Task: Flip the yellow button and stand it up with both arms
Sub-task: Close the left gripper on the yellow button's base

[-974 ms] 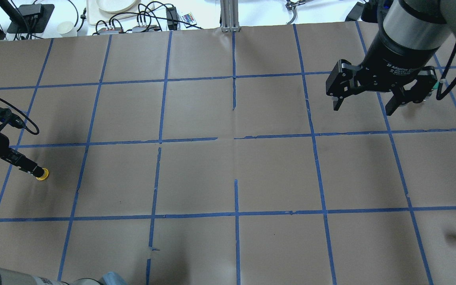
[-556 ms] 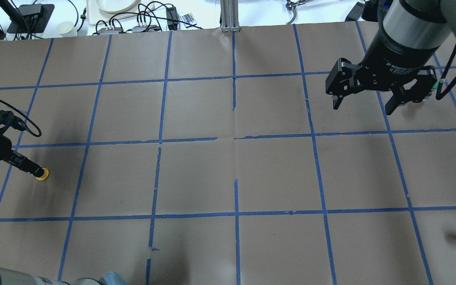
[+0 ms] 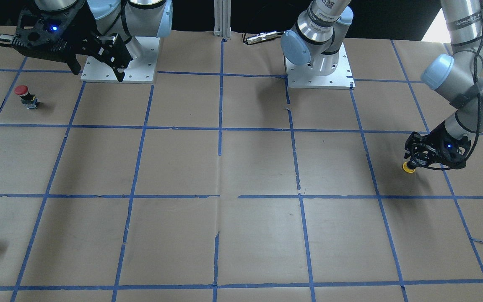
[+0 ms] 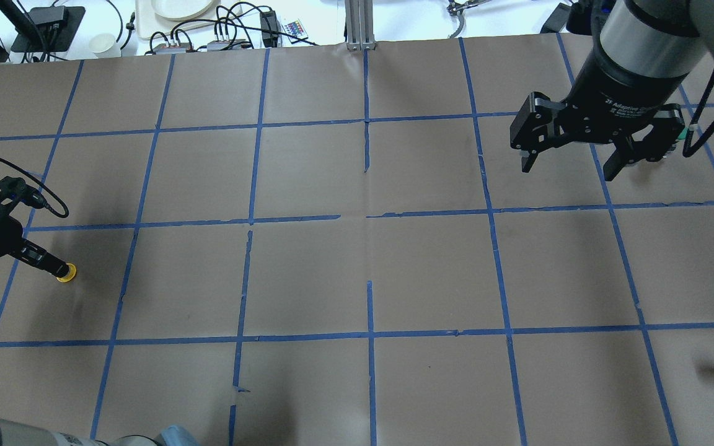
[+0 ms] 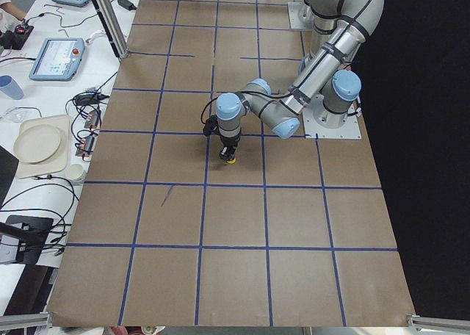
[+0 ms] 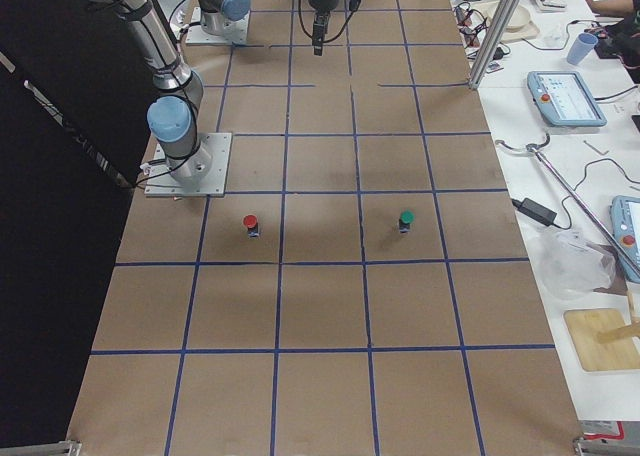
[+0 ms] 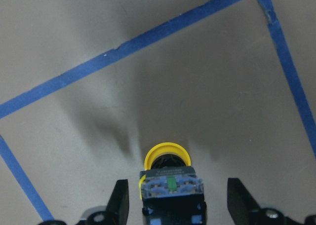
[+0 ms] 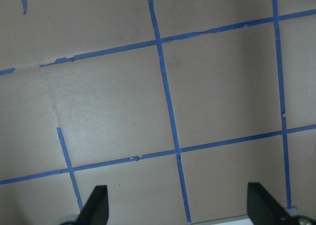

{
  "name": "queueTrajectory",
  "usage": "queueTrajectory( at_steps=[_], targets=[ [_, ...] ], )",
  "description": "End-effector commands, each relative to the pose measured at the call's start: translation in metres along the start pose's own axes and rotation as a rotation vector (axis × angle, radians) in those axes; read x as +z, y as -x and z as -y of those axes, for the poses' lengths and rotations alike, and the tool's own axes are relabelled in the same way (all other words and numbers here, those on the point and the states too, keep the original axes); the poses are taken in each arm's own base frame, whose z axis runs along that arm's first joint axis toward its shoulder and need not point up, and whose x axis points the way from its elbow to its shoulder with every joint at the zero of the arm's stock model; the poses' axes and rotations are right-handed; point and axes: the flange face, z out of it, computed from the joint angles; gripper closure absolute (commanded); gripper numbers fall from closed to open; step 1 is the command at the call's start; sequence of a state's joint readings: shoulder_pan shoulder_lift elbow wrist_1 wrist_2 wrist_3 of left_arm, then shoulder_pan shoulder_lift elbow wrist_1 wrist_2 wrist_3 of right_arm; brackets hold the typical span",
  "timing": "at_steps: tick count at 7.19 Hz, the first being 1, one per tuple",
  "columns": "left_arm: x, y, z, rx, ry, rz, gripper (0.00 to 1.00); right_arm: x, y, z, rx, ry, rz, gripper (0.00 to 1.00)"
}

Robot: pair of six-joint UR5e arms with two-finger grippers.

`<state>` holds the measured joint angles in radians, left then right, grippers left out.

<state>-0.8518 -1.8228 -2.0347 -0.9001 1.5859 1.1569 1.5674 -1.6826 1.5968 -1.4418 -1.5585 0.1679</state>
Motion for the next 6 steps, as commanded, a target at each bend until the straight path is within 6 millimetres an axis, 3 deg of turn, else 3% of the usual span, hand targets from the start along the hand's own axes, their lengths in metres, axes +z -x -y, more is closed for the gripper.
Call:
queueTrajectory(
  at_steps=[1,2,4,5,6],
  targets=[
    [-0.003,0.001,0.000,-0.007,-0.001,0.007,0.75,-0.001,0.000,-0.002,0.002,-0.002,0.005,0.00],
    [-0.010,0.003,0.000,-0.007,-0.004,0.021,0.81,-0.001,0.000,-0.001,0.000,-0.003,0.004,0.00],
    [-0.034,-0.008,0.004,-0.014,-0.020,0.044,0.82,-0.001,0.000,-0.001,-0.007,-0.002,0.000,0.00],
    [-0.054,-0.033,0.008,-0.062,-0.045,-0.025,0.85,0.000,0.000,-0.001,-0.010,0.004,-0.001,0.00],
    [-0.072,-0.073,0.019,-0.094,-0.049,-0.112,0.85,-0.001,0.000,-0.002,-0.013,0.005,0.004,0.00]
  ],
)
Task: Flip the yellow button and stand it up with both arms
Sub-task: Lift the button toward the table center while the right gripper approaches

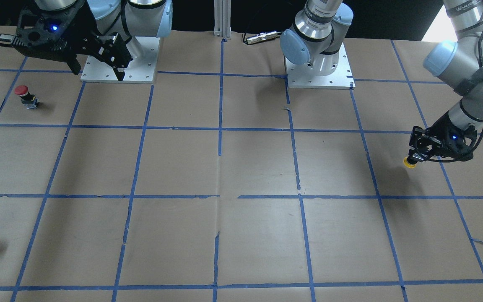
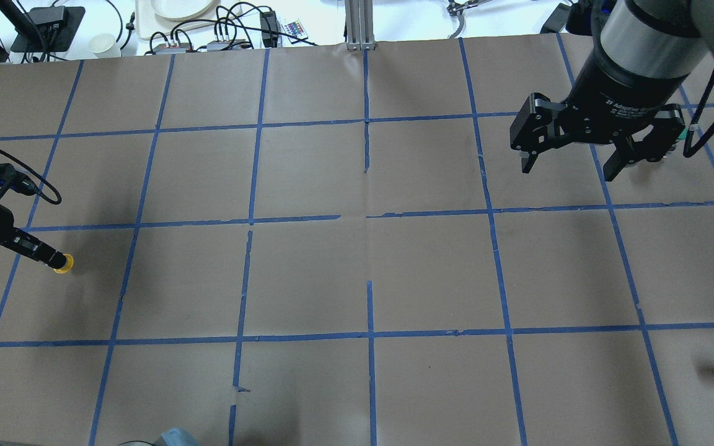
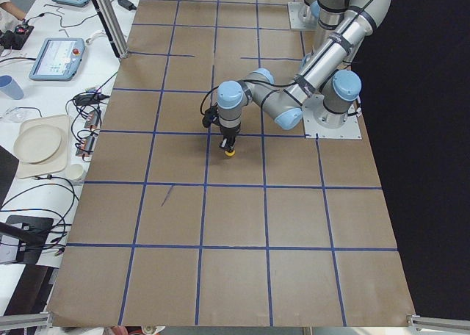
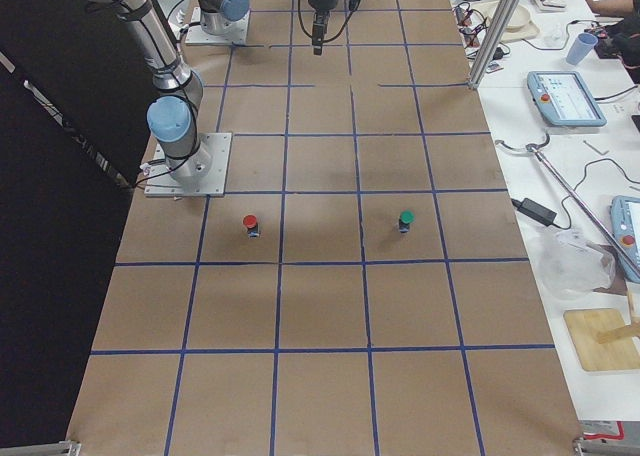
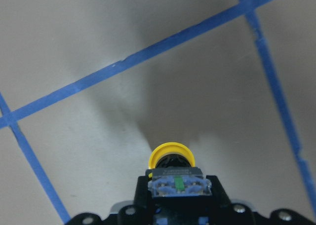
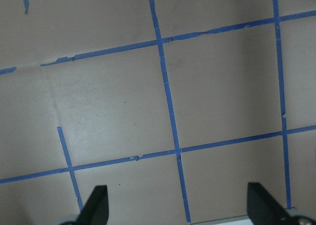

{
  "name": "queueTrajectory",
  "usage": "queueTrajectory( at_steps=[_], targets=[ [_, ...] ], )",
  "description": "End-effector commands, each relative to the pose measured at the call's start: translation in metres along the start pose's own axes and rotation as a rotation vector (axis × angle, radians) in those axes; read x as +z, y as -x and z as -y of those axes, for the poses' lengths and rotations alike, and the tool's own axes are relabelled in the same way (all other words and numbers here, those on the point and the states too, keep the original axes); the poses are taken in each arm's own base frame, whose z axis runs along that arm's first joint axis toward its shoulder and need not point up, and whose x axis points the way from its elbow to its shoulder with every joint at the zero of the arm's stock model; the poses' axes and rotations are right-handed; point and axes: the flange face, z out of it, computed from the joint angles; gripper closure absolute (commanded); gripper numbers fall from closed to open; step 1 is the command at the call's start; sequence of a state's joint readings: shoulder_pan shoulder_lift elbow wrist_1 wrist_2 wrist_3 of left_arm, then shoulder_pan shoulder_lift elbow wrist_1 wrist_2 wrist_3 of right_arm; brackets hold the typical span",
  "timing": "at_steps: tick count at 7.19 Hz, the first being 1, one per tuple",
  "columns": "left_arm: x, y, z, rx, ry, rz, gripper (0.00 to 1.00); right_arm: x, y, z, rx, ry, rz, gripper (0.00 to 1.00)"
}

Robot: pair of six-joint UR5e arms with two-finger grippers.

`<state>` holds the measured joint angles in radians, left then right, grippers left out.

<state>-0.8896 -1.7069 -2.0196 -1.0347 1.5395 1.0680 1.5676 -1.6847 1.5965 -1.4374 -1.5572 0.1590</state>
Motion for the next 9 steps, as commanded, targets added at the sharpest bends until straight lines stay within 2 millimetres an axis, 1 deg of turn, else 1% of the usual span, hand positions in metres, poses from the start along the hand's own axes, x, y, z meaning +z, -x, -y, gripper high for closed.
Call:
queueTrajectory(
  at_steps=[1,2,3,4,5,6,7,8,9],
  targets=[
    [-0.038,-0.086,0.025,-0.016,-0.056,-0.177,0.86,-0.009,-0.003,-0.005,-0.017,-0.012,0.016,0.00],
    [-0.043,-0.124,0.037,-0.022,-0.088,-0.299,0.86,-0.008,-0.005,-0.003,0.009,-0.011,0.038,0.00],
    [-0.046,-0.150,0.046,-0.046,-0.140,-0.471,0.86,-0.005,-0.010,0.001,0.145,0.023,0.108,0.00],
    [-0.050,-0.175,0.053,-0.121,-0.225,-0.696,0.86,-0.007,-0.025,0.009,0.352,0.063,0.198,0.00],
    [-0.058,-0.207,0.063,-0.160,-0.279,-0.853,0.86,-0.007,-0.035,0.016,0.431,0.085,0.256,0.00],
    [-0.070,-0.252,0.079,-0.209,-0.325,-0.993,0.86,-0.003,-0.040,0.018,0.449,0.108,0.264,0.00],
    [-0.092,-0.300,0.095,-0.319,-0.325,-1.145,0.87,0.006,-0.047,0.023,0.503,0.184,0.302,0.00],
    [-0.104,-0.340,0.099,-0.340,-0.286,-1.220,0.89,0.015,-0.056,0.039,0.566,0.249,0.418,0.00],
    [-0.107,-0.358,0.102,-0.350,-0.294,-1.299,0.90,0.031,-0.056,0.052,0.652,0.381,0.529,0.00]
  ],
)
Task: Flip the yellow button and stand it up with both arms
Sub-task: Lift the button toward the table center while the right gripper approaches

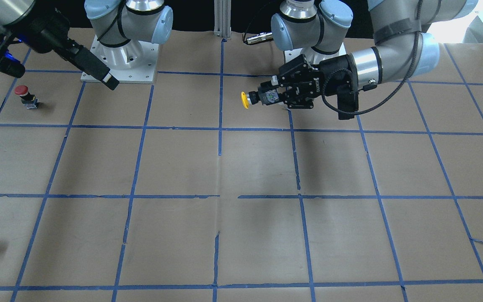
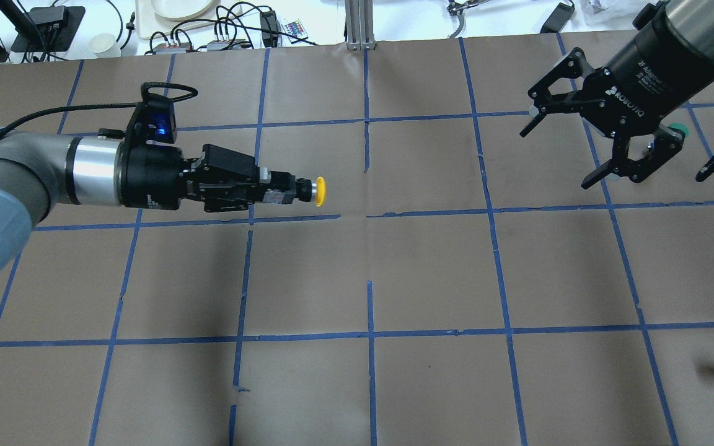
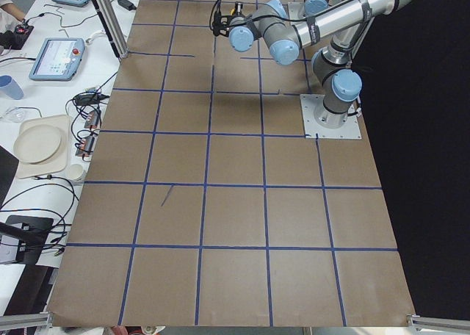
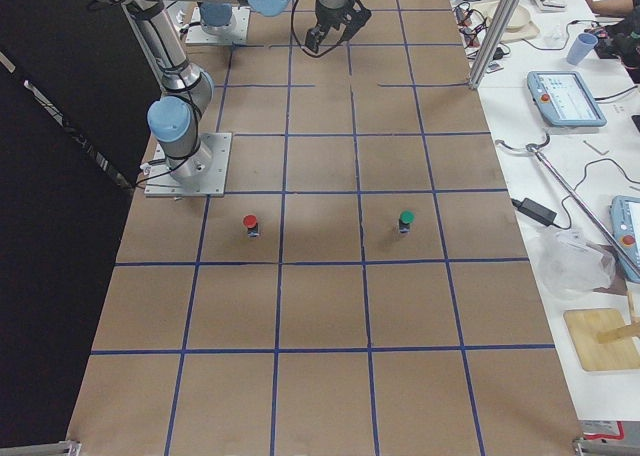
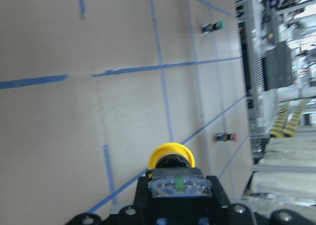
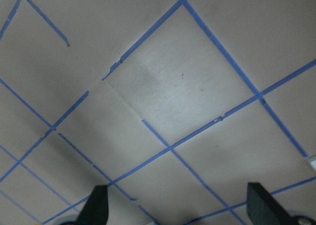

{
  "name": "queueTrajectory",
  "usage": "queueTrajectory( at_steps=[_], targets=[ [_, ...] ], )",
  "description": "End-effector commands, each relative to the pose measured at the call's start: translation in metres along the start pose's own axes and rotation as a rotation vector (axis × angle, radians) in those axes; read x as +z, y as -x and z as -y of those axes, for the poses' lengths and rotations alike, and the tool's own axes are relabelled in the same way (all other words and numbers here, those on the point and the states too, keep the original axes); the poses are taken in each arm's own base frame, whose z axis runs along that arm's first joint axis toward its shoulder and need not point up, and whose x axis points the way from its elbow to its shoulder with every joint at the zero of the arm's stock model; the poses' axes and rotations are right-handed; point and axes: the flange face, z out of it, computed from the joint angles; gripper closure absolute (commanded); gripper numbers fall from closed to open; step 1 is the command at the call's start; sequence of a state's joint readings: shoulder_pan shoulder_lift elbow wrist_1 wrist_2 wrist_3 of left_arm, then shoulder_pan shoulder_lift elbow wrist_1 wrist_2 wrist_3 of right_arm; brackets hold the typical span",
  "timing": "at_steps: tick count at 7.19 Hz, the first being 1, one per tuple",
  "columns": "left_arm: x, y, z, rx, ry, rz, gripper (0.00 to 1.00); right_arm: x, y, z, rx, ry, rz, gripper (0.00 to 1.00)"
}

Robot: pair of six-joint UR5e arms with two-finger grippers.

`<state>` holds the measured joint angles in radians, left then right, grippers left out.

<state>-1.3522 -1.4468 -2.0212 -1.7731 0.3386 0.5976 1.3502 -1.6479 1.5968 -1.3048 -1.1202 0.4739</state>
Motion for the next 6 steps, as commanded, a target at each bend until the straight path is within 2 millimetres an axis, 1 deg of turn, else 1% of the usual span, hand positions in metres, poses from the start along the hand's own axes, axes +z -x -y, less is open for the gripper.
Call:
queueTrajectory(
  at_steps=[1,2,3,4,5,6],
  targets=[
    [0.033,-0.019,-0.019,-0.081,0.009,-0.114,0.90,0.012,-0.003,0.017,0.160,0.206,0.117,0.00],
    [0.039,-0.024,-0.032,-0.075,0.004,-0.142,0.90,0.013,-0.005,0.014,0.228,0.308,0.179,0.00],
    [0.042,-0.029,-0.032,-0.103,-0.027,-0.213,0.91,0.009,-0.014,0.017,0.328,0.404,0.244,0.00],
    [0.043,-0.029,-0.030,-0.105,-0.031,-0.228,0.91,0.010,-0.014,0.017,0.401,0.487,0.302,0.00],
    [0.044,-0.031,-0.029,-0.105,-0.033,-0.233,0.91,0.025,-0.018,0.022,0.459,0.558,0.297,0.00],
    [0.044,-0.034,-0.028,-0.127,-0.045,-0.264,0.91,0.038,-0.019,0.023,0.496,0.606,0.325,0.00]
  ],
)
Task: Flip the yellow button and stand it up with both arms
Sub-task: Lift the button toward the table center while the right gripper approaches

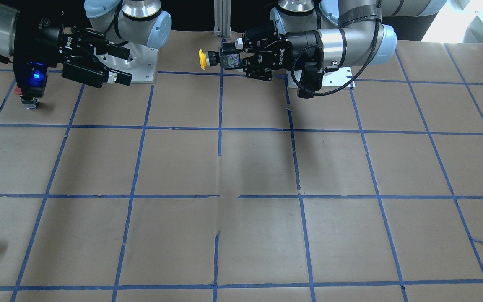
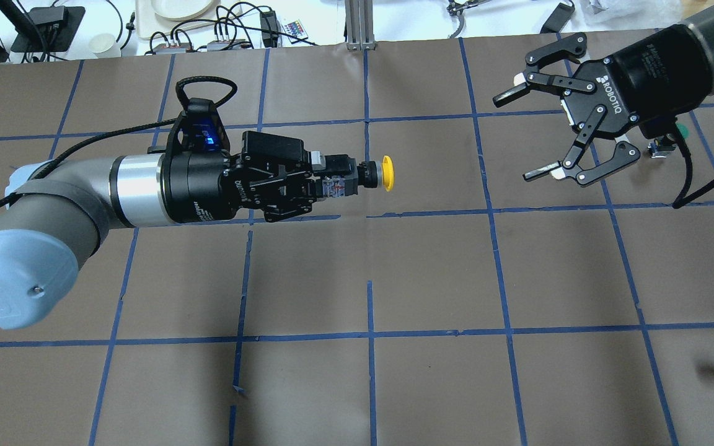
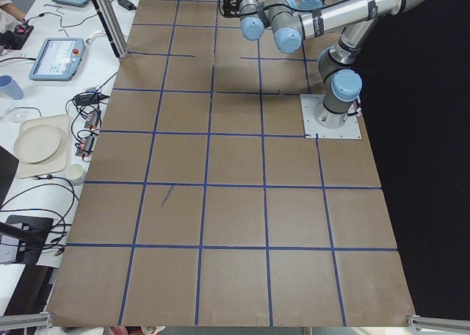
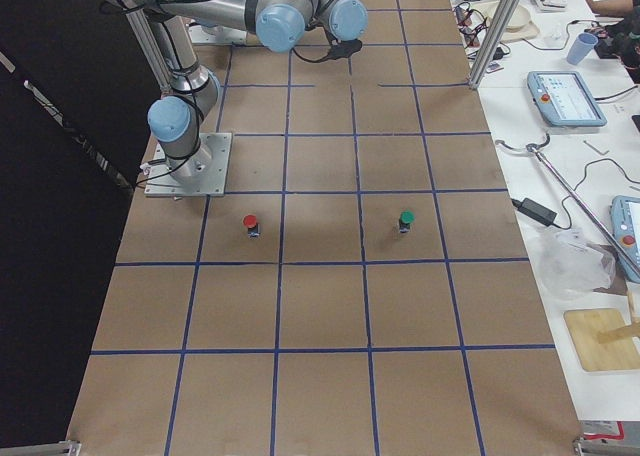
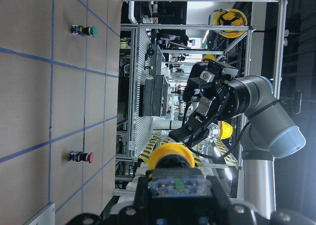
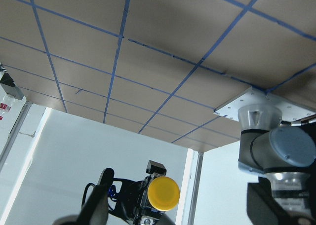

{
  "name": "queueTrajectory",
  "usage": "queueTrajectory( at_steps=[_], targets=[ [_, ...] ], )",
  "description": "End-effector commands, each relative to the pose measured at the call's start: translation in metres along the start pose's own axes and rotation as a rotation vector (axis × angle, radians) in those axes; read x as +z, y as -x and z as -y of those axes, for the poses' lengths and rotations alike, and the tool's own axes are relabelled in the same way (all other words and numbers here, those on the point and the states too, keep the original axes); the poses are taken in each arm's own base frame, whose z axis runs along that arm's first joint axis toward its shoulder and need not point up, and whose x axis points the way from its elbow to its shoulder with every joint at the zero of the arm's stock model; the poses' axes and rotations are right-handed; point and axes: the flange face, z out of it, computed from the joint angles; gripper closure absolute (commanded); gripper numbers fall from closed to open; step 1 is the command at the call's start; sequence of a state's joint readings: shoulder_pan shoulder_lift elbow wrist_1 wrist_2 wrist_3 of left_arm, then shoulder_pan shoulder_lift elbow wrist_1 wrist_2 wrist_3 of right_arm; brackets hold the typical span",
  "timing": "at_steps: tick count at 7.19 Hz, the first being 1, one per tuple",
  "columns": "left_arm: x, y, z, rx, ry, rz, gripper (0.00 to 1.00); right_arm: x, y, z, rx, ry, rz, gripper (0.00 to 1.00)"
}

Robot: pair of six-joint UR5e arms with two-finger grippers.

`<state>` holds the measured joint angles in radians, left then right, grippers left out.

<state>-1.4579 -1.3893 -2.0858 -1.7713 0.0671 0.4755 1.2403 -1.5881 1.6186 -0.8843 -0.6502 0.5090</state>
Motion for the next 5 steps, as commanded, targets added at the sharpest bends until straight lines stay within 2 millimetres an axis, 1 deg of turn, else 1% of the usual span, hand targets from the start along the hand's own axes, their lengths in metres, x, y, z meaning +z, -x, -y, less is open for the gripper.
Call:
queueTrajectory(
  at_steps=[1,2,3,5],
  targets=[
    [0.007,-0.003,-0.002,-0.025,0.001,-0.033,0.91,0.021,-0.001,0.008,0.083,0.130,0.105,0.00],
    [0.015,-0.005,-0.007,-0.021,0.021,-0.036,0.92,0.036,0.000,0.006,0.106,0.181,0.133,0.00],
    [0.016,-0.005,-0.008,-0.024,0.022,-0.036,0.92,0.055,-0.006,0.004,0.129,0.210,0.113,0.00],
    [0.017,-0.009,-0.012,-0.024,0.027,-0.033,0.92,0.062,-0.009,0.006,0.151,0.228,0.117,0.00]
  ],
)
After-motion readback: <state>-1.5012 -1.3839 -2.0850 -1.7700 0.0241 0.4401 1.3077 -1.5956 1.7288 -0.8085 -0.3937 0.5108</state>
